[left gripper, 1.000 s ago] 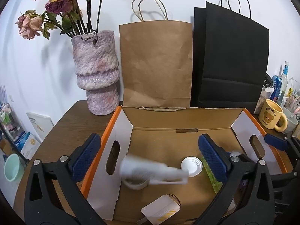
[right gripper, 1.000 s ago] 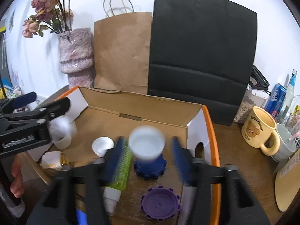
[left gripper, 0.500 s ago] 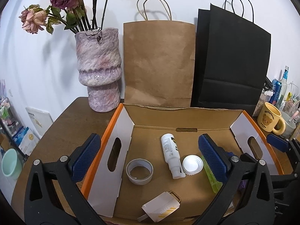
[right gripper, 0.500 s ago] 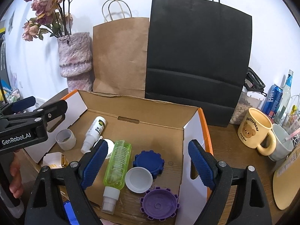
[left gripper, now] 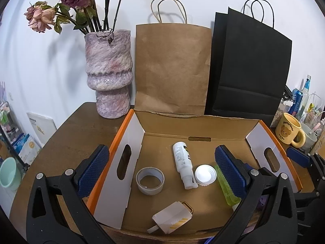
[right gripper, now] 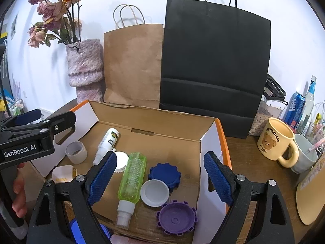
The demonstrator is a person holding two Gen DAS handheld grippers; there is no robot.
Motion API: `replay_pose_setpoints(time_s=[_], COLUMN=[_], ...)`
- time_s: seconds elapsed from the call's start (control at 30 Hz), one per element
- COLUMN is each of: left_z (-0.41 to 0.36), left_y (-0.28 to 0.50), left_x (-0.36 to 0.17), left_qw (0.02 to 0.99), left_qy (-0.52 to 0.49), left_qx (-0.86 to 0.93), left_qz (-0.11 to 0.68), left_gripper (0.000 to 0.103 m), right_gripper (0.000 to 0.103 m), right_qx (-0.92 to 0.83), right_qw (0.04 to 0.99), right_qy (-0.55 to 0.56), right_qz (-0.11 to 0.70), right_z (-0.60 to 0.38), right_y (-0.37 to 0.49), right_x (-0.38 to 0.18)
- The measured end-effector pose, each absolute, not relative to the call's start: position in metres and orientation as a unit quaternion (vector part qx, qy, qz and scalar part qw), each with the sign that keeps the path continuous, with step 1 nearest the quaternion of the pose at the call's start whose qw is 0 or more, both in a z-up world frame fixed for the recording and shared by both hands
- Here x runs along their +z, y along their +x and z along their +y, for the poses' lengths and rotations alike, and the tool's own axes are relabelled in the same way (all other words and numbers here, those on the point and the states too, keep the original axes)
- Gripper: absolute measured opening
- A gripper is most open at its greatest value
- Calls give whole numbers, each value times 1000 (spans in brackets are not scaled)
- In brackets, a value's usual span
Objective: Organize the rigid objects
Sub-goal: 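Withdraw both open grippers from the box back over the table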
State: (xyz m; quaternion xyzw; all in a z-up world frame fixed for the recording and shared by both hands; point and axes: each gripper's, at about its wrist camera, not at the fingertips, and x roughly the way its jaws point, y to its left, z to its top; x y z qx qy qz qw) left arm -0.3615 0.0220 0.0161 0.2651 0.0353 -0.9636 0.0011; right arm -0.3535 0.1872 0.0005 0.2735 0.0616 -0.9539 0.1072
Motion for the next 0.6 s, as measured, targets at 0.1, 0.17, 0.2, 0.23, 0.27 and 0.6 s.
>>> replay_pose_setpoints(time_s=[0.1,0.17,0.2,0.23,0.27,0.6], left_z=[22,22,23,23,23,26], left_y=[-358,-354,-352,-349,-347,-321], left_x=[16,15,15,14,14,12], left_qw=[0,-3,-4,-5,-5,-12], left_qy=[265,267,268,268,269,272], left_qx=[-964,-963,-963,-963,-963,-962], left_qz=[35,33,33,32,32,31], left_gripper=[103,103,103,103,103,103], right_gripper=[91,91,91,91,91,91], right_qx=[-954,-954,-954,-955,-955,-955], right_qw=[105,104,103,102,102,92], right_qy=[272,272,272,271,271,273], right_qz=[66,67,67,67,67,62], right_z=[187,188,189,190,191,197], right_y=[-348,-344,-342,-339,-337,-310], right_x=[0,0,0,0,0,-1])
